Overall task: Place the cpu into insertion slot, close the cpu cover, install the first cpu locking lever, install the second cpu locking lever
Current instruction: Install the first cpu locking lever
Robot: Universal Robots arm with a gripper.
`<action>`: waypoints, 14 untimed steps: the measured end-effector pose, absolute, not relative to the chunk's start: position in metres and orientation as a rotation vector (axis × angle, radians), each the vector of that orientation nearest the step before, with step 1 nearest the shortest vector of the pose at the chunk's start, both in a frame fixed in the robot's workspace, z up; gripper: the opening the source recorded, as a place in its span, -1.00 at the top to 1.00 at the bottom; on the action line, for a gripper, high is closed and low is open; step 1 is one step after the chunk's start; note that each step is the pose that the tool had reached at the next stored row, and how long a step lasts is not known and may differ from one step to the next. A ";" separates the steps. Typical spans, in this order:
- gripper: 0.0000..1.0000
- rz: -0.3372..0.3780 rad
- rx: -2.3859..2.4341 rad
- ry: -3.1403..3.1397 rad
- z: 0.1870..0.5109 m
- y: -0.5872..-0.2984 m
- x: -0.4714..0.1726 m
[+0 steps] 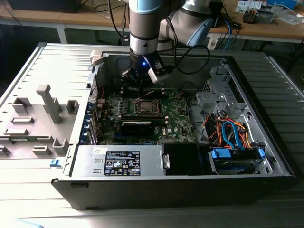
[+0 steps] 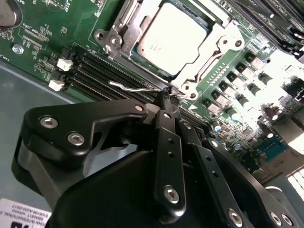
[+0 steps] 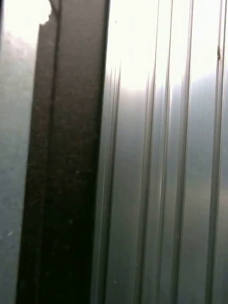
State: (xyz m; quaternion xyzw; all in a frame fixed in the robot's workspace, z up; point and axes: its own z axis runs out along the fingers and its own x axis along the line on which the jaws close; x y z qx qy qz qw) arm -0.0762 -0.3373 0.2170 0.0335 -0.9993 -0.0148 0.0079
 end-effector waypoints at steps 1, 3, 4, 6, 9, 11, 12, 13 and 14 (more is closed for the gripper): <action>0.79 -0.046 0.105 -3.124 0.216 -0.337 -0.075; 0.79 -0.046 0.105 -3.124 0.214 -0.337 -0.069; 0.79 -0.047 0.106 -3.124 0.214 -0.337 -0.068; 0.79 -0.046 0.106 -3.124 0.212 -0.337 -0.065; 0.79 -0.046 0.106 -3.124 0.211 -0.337 -0.061; 0.79 -0.046 0.106 -3.124 0.208 -0.337 -0.058; 0.79 -0.046 0.106 -3.124 0.208 -0.337 -0.057; 0.79 -0.046 0.106 -3.124 0.207 -0.337 -0.056; 0.79 -0.046 0.106 -3.124 0.206 -0.337 -0.054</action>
